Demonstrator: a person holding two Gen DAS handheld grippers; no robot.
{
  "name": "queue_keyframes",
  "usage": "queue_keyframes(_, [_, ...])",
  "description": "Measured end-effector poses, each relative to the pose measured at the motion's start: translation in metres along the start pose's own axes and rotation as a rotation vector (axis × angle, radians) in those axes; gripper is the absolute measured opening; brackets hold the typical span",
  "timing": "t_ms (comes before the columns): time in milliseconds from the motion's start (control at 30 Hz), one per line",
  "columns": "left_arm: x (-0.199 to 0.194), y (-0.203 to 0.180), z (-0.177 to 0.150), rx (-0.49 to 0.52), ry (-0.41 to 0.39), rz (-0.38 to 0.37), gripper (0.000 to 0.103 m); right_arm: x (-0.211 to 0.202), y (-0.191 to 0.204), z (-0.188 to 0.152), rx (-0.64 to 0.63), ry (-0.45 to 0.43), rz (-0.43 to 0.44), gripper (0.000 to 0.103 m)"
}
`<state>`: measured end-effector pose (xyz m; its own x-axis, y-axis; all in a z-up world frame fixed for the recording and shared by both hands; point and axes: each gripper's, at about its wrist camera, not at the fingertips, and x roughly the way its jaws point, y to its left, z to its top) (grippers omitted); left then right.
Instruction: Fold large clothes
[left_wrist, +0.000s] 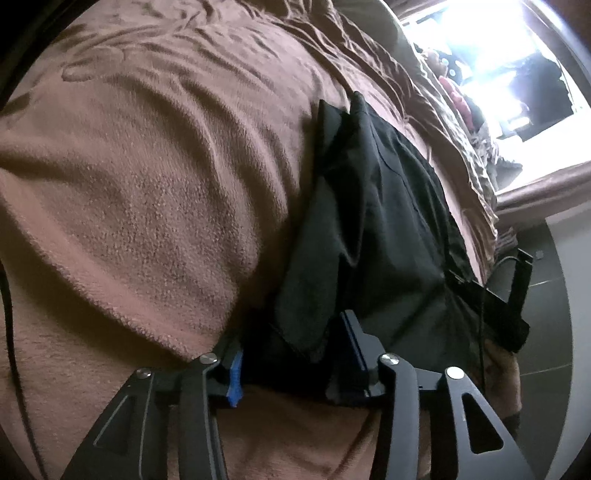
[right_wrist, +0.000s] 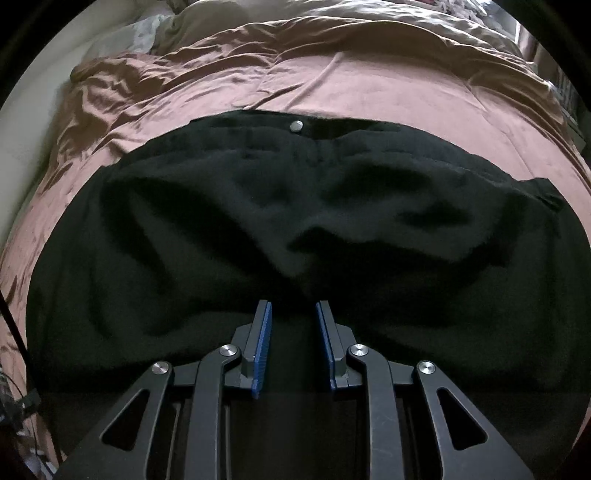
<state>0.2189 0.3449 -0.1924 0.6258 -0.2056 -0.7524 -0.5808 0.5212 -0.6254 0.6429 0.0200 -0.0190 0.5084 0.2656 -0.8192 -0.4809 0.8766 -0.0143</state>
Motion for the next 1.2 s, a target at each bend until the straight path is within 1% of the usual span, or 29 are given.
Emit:
queue_keyframes(33, [0.002, -0.001, 0.0, 0.005, 0.008, -0.004, 0.053, 0.0, -0.001, 0.002, 0.002, -0.002, 0.0, 0.021])
queue_keyframes(133, [0.006, -0.006, -0.001, 0.03, 0.003, 0.01, 0.054, 0.0, -0.006, 0.006, 0.035, 0.005, 0.023, 0.021])
queue_keyframes(200, [0.005, -0.008, -0.003, 0.029, -0.012, 0.028, 0.047, -0.011, -0.01, 0.004, 0.06, 0.011, 0.057, 0.021])
queue_keyframes(233, [0.004, -0.009, -0.004, 0.03, -0.015, 0.032, 0.036, -0.019, -0.011, 0.001, 0.06, 0.002, 0.074, 0.021])
queue_keyframes(267, [0.001, -0.009, -0.004, 0.027, -0.016, 0.023, 0.029, -0.028, -0.012, -0.002, 0.051, -0.008, 0.083, 0.021])
queue_keyframes(367, [-0.007, -0.012, -0.003, 0.028, -0.023, 0.001, 0.02, -0.052, -0.014, -0.02, 0.035, -0.029, 0.112, 0.021])
queue_keyframes(433, [-0.014, -0.02, -0.003, 0.038, -0.037, -0.005, 0.018, -0.067, -0.017, -0.037, 0.032, -0.033, 0.141, 0.021])
queue_keyframes(500, [-0.022, -0.029, -0.003, 0.059, -0.062, -0.014, 0.017, -0.077, -0.019, -0.052, 0.032, -0.034, 0.165, 0.021])
queue_keyframes(600, [-0.039, -0.044, -0.003, 0.088, -0.1, -0.053, 0.016, -0.09, -0.021, -0.078, 0.051, -0.031, 0.209, 0.021])
queue_keyframes(633, [-0.043, -0.05, -0.003, 0.099, -0.107, -0.062, 0.016, -0.095, -0.023, -0.079, 0.055, -0.031, 0.217, 0.021])
queue_keyframes(667, [-0.048, -0.058, -0.003, 0.117, -0.116, -0.072, 0.015, -0.099, -0.023, -0.088, 0.057, -0.033, 0.23, 0.021])
queue_keyframes(833, [-0.069, -0.096, -0.004, 0.201, -0.147, -0.113, 0.014, -0.108, -0.029, -0.114, 0.065, -0.044, 0.255, 0.021])
queue_keyframes(933, [-0.077, -0.121, -0.005, 0.243, -0.16, -0.139, 0.013, -0.104, -0.028, -0.129, 0.051, -0.037, 0.259, 0.021])
queue_keyframes(1000, [-0.081, -0.136, -0.006, 0.266, -0.164, -0.159, 0.012, -0.094, -0.028, -0.137, 0.044, -0.025, 0.238, 0.021])
queue_keyframes(1067, [-0.083, -0.154, -0.01, 0.289, -0.168, -0.18, 0.012, -0.083, -0.031, -0.144, 0.068, -0.013, 0.218, 0.021])
queue_keyframes(1133, [-0.084, -0.174, -0.013, 0.324, -0.16, -0.197, 0.012, -0.077, -0.033, -0.149, 0.074, -0.032, 0.218, 0.021])
queue_keyframes(1200, [-0.083, -0.192, -0.017, 0.357, -0.161, -0.196, 0.012, -0.077, -0.036, -0.148, 0.085, -0.036, 0.227, 0.021])
